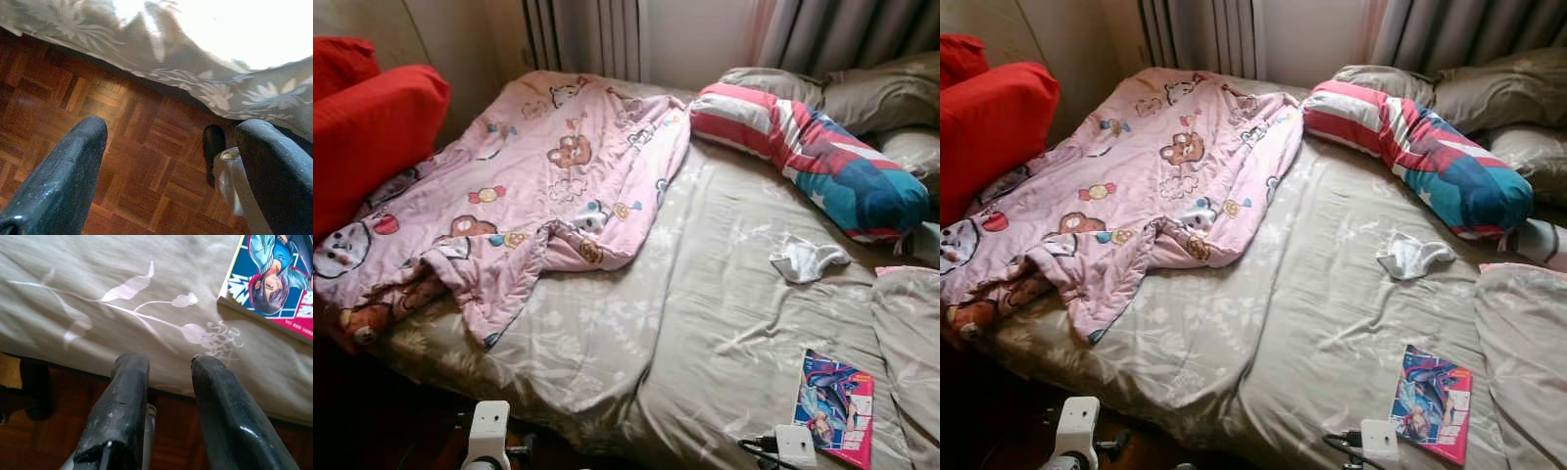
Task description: Clean up the room
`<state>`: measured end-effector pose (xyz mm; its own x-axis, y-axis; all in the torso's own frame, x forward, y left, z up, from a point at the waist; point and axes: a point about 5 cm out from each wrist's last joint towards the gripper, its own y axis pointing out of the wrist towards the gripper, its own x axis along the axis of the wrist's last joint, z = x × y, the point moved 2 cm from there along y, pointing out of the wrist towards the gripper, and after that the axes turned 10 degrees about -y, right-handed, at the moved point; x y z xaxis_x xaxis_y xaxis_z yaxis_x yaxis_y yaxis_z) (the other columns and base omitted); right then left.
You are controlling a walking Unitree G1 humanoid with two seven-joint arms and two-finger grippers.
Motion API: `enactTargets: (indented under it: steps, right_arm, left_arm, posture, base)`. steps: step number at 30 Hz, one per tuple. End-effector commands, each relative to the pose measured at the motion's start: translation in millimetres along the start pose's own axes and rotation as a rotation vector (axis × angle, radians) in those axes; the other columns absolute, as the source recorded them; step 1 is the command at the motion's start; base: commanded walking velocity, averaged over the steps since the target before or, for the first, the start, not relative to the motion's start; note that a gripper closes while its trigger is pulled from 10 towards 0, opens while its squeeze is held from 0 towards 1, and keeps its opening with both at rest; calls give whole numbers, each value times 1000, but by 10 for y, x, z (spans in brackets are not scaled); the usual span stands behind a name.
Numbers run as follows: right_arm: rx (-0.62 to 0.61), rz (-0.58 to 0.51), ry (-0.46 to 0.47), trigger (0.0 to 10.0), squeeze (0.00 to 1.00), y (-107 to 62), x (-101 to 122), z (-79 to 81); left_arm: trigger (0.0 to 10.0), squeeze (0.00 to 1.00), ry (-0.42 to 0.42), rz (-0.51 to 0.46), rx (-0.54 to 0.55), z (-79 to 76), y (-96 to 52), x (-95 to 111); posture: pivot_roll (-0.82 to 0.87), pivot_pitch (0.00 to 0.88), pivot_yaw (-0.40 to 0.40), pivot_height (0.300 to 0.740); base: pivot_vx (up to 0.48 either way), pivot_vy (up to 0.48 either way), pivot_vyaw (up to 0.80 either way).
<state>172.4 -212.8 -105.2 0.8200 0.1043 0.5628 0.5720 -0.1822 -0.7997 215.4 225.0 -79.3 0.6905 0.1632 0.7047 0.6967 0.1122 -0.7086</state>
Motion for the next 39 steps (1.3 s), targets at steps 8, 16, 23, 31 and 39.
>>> enactTargets:
  steps: [8, 16, 23, 31, 39]
  right_arm:
    - [-30, 22, 83, 10000, 0, -7, -49, -38]
    - [-42, 18, 101, 10000, 0, -5, -34, -43]
    - [-56, 18, 122, 10000, 0, -4, -30, -54]
    - [-56, 13, 128, 10000, 0, -5, -21, -26]
    - [-57, 8, 129, 10000, 0, -5, -14, -14]
  left_arm:
    - [10000, 0, 21, 16, -30, -17, -9, -39]
    - [10000, 0, 25, 14, -42, -44, -7, -38]
    - [10000, 0, 31, 6, -53, -59, -5, -24]
    - [10000, 0, 30, -8, -59, -47, -2, 11]
    - [10000, 0, 31, -17, -62, -45, -5, 19]
  posture:
    - [116, 155, 30, 740]
    - [121, 163, 32, 740]
    - [124, 166, 35, 740]
    - [132, 170, 36, 740]
    - [132, 175, 37, 740]
  base:
    - [0, 0, 0]
    - [0, 0, 0]
    - [0, 0, 0]
    - [0, 0, 0]
    - [0, 0, 0]
